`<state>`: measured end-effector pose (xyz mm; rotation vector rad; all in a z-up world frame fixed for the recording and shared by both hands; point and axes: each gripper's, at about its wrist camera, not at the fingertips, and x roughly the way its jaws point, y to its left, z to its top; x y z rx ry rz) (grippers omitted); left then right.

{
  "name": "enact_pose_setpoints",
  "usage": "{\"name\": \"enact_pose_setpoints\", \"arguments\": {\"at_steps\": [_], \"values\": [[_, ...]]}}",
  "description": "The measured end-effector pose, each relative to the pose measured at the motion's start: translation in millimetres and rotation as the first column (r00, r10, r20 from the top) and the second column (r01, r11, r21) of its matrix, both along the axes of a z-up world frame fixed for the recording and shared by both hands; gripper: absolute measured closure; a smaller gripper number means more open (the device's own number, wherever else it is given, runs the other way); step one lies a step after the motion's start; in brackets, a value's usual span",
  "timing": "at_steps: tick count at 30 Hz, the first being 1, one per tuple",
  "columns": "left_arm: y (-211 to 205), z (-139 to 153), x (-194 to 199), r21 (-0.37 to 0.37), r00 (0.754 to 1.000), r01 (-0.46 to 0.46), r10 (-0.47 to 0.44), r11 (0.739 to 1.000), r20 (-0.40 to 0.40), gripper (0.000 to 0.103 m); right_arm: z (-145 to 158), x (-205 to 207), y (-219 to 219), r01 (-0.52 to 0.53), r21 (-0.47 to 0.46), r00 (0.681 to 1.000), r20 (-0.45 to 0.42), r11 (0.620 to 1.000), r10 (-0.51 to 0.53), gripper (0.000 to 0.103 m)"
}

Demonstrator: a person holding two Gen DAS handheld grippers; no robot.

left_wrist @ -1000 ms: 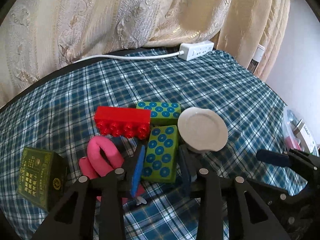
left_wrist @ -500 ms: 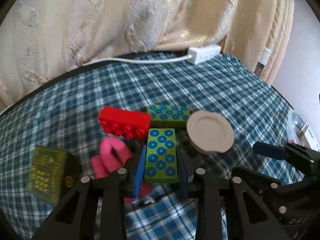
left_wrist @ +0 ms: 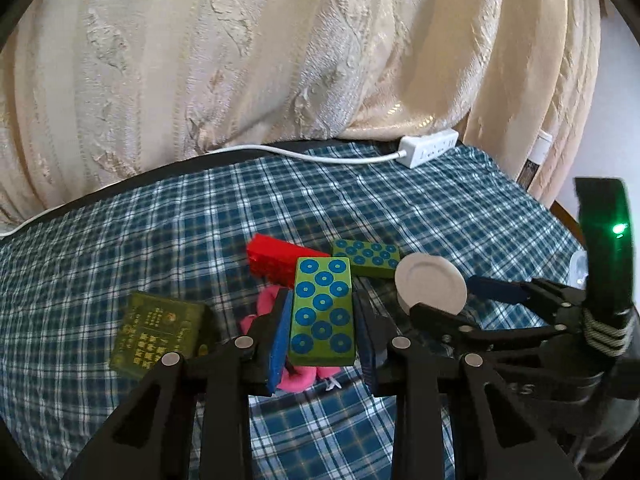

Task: Organize objects
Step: 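Grasp the white round lid with the right gripper while the left holds the dotted block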

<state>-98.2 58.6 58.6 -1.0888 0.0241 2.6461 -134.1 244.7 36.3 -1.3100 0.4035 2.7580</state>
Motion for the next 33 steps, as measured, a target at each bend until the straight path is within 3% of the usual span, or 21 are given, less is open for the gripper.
{"name": "enact_pose_setpoints", "arguments": {"at_steps": [14, 17, 18, 27, 33], "values": [[-5.0, -1.6, -2.2, 0.006, 1.0, -0.02, 0.02, 1.0, 0.014, 0.072, -6.7, -25.4, -9.9, -0.003, 0.047, 1.0, 0.012, 0.999, 0.002, 0.02], [-5.4, -1.7, -2.4, 0.006, 1.0, -0.018, 0.018, 1.0, 0.015, 0.072, -6.5, -26.3, -11.9, 0.0, 0.073, 1.0, 0.01, 0.997, -0.001, 0.034], [-4.5, -2.9, -2.5, 0.005, 1.0, -0.017, 0.017, 1.0, 0.016, 0.072, -6.5, -26.0, -12.2, -0.001, 0.077, 1.0, 0.007, 0.997, 0.001, 0.034], [3.8, -5.7, -0.4, 0.001, 1.0, -0.006, 0.006, 1.0, 0.02, 0.072, 0.5, -5.2, -16.0, 0.008, 0.082, 0.999, -0.035, 0.997, -0.005, 0.034], [10.6, -3.5, 5.5, 0.001, 1.0, 0.013, -0.013, 1.0, 0.008, 0.072, 9.2, 19.1, -12.1, 0.046, 0.031, 0.997, -0.071, 0.998, -0.044, 0.034]]}}
